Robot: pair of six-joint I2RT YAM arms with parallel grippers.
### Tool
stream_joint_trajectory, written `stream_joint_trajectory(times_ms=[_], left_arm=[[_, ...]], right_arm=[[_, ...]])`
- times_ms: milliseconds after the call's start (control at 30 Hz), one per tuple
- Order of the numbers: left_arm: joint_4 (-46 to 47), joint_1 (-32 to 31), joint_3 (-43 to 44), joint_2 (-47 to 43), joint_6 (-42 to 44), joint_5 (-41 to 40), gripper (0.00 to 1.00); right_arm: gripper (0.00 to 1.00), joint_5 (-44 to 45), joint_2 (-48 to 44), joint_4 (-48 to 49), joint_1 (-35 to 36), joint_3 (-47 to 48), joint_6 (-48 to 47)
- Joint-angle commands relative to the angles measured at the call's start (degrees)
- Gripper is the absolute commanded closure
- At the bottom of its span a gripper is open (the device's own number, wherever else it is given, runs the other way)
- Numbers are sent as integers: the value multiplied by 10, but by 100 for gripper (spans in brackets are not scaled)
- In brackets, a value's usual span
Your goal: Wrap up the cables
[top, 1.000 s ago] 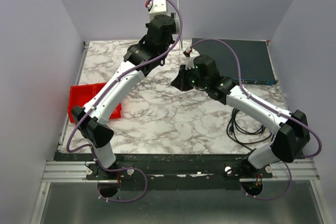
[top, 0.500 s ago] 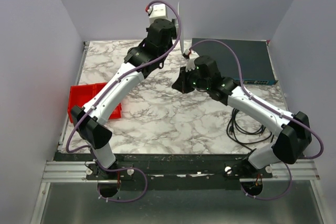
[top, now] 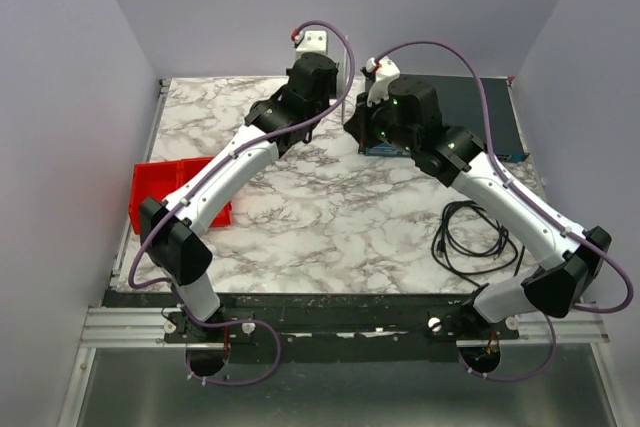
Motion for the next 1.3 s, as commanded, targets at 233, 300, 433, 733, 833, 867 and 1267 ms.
stream_joint_trajectory(times_ms=[233,300,433,733,833,867,1267], left_arm=[[26,-18,-17,-48,66,54,100],[27,-21,-22,-51,81,68,100],[35,-23,-41,-62,122,95,100],[45,-17,-108,-105,229,222,100],[58,-7,-144,-125,239,264,100],[65,-1,-158,-133,239,286,100],[89,68,-243,-130,173,604,100]], right_arm=[[99,121,34,-48,1,105,-88],[99,137,39,-49,-1,115,-98],[99,169,44,-52,-7,126,-123],[99,181,34,-39,-26,94,-131],[99,176,23,-34,-30,74,-129],[99,176,19,-34,-31,67,-129],[99,133,-10,-36,-44,-41,-91]])
